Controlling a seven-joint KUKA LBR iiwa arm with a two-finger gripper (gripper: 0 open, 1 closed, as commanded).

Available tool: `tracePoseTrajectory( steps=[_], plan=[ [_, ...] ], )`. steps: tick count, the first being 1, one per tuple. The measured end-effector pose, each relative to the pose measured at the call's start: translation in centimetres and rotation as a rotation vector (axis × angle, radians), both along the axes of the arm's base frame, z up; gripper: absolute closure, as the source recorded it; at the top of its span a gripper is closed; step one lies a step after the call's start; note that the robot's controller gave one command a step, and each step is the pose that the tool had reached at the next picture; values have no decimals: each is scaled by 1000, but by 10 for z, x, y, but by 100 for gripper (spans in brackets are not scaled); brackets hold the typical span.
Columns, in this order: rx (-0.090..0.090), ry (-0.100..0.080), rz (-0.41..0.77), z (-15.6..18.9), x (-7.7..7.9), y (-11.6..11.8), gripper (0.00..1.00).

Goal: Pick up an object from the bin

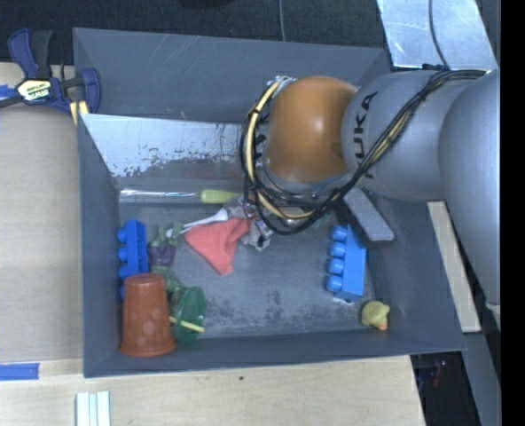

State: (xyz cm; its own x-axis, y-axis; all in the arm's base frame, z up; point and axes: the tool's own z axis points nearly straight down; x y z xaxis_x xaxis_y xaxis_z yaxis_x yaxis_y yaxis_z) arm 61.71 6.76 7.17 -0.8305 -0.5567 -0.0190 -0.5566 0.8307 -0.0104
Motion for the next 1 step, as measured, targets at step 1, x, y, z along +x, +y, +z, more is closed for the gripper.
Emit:
tracePoseTrajectory(
  steps=[1],
  plan=[
    [-1, 4, 27, 74, -33, 2, 100]
  ],
)
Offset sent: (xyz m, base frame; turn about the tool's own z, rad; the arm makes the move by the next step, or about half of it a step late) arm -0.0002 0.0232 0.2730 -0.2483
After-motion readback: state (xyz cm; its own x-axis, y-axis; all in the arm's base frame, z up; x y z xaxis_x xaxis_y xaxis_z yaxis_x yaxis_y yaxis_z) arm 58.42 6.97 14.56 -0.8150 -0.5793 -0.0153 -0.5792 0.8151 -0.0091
